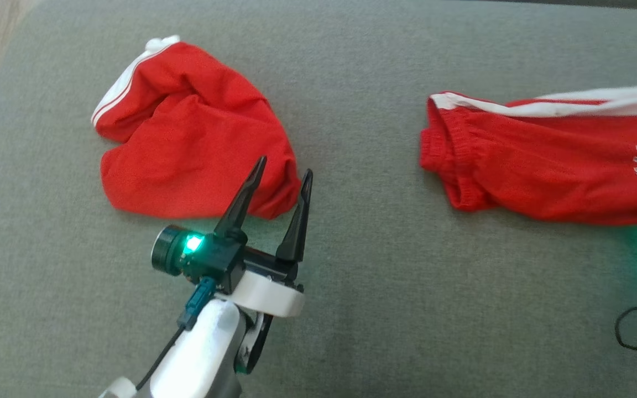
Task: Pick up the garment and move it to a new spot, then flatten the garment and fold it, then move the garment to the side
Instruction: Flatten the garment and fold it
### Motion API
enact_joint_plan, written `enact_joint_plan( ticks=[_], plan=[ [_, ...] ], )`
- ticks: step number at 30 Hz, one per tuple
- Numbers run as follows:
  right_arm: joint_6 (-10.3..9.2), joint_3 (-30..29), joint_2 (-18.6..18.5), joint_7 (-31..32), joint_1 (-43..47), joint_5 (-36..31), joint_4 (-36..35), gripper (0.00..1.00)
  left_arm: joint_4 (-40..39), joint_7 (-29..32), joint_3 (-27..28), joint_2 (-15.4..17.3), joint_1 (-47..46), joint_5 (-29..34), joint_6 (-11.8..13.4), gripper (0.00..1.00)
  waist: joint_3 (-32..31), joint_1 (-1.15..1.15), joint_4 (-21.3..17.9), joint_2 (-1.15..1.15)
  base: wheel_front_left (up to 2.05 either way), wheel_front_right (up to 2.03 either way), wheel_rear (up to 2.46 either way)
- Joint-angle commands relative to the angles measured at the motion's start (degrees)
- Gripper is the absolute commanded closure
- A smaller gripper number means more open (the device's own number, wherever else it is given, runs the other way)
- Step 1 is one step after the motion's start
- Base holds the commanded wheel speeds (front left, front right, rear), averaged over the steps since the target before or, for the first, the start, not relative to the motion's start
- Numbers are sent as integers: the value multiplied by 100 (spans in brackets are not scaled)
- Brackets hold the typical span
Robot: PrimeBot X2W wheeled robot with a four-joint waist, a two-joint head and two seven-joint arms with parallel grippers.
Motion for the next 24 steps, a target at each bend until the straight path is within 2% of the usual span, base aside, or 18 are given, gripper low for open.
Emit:
enact_joint_plan(
  ticks=[1,6,13,18,24],
  plan=[
    [-4,27,-78,-77,-66,-47,-218,100,-172,-37,209,13,-34,50,-7,0,-85,0,-74,0,0,0,0],
    [-4,-203,-7,-56,89,-87,-539,100,-207,-37,288,11,56,64,-10,0,-168,0,-186,0,0,0,0],
    [-4,-209,265,68,111,-100,-841,100,-224,-37,333,10,102,116,-57,0,-175,0,-265,0,0,0,0],
    [-4,273,471,-21,41,80,-936,100,-188,-37,367,9,93,158,-91,0,-195,0,-259,0,0,0,0],
    [-4,1272,622,-247,73,723,-1056,100,-132,-37,410,9,139,173,-109,0,-328,0,-242,0,0,0,0]
  ],
)
